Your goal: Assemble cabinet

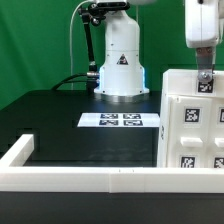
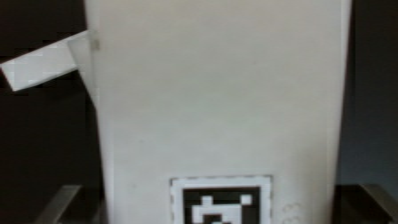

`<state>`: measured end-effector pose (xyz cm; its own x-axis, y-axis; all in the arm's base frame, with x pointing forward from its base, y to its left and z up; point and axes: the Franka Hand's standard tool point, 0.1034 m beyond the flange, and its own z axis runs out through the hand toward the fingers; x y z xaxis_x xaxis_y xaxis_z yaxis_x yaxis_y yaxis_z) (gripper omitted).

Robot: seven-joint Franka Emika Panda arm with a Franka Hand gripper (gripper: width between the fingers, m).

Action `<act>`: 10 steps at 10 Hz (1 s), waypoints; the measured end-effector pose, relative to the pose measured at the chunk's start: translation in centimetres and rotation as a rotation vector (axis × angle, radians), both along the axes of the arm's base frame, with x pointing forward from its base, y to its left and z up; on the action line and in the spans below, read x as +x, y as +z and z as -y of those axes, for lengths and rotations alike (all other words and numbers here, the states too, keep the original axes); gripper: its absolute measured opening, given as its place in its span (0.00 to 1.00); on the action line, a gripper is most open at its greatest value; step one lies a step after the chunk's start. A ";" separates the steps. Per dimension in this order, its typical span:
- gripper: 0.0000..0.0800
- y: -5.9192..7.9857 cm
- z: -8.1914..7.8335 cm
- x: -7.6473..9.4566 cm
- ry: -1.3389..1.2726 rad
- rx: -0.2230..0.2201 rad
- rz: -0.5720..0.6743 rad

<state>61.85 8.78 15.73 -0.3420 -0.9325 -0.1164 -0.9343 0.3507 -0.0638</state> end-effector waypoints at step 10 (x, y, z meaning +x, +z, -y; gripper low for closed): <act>1.00 1.2 -0.5 0.1 -0.004 0.033 0.027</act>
Offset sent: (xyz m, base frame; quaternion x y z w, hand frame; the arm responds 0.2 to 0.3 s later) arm -0.0078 0.0008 -0.0049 -0.0087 0.0042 0.2234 0.9747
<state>61.98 9.26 16.89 -0.3422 -0.9265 -0.1563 -0.9309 0.3569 -0.0774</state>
